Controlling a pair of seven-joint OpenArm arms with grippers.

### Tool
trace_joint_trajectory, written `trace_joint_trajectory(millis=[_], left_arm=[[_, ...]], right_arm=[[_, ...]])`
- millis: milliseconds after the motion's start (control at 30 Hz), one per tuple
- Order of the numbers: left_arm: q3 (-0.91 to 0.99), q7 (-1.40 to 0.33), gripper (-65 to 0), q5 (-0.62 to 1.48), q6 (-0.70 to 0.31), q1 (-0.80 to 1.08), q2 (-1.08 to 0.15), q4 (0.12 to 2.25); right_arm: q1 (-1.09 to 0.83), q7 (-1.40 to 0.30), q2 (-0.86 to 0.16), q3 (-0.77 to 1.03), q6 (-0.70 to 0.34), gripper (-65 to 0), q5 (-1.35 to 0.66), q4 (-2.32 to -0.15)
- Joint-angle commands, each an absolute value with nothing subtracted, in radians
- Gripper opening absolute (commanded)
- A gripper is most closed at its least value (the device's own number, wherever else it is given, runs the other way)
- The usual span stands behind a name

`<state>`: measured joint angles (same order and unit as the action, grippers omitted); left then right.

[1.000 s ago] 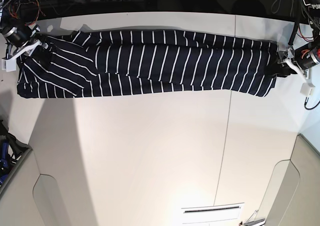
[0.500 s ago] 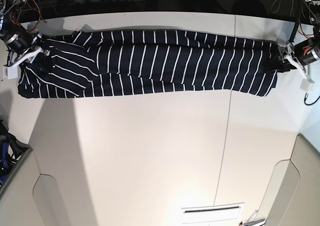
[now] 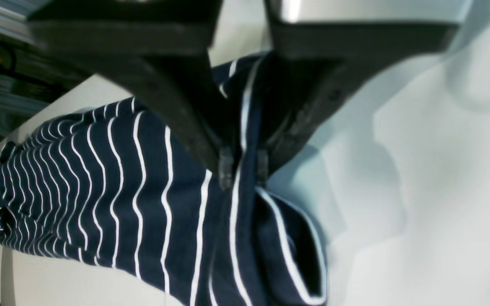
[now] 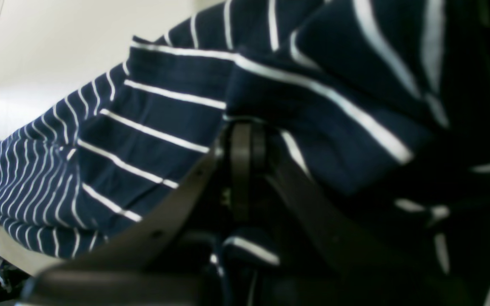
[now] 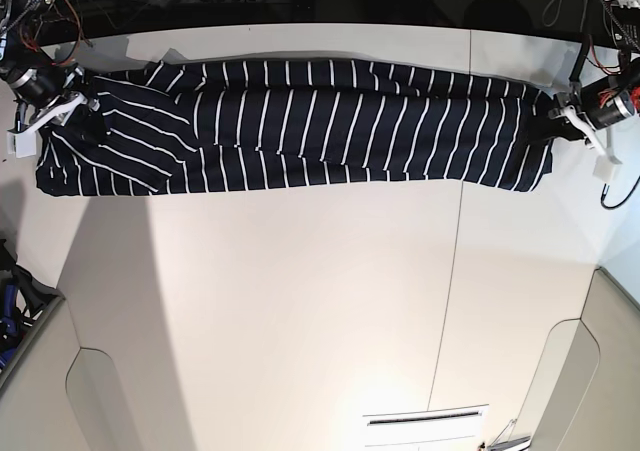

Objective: Fold the T-shirt properly
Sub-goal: 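Grasp the strip end nearest the left gripper, then fold the strip end with the left gripper toward the right gripper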

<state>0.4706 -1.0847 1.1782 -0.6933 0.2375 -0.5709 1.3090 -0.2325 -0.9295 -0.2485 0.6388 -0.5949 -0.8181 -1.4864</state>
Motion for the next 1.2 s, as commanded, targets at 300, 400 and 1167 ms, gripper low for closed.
trace_joint_trajectory(millis=[300,400,1167], left_arm=[[0.496,-1.126,-65.0,1.204,-0.698,0.308,-0.572,1.797],[0.481,-1.126,-65.0,1.194,-0.698,0.331,-0.499,1.927],[-0.189,-0.857,-50.1,0.628,-0.635,0.288,-0.165,1.966]], right_arm=[[-0.225,-0.925,-0.263,0.643,-0.599,-65.0,-0.837,-1.501],[-0.224,-0.925,-0.263,0.643,-0.599,-65.0,-0.838,-1.501],[-0.225,-0.986,-0.264,0.644,-0.599,-51.3,-0.914,-1.504]])
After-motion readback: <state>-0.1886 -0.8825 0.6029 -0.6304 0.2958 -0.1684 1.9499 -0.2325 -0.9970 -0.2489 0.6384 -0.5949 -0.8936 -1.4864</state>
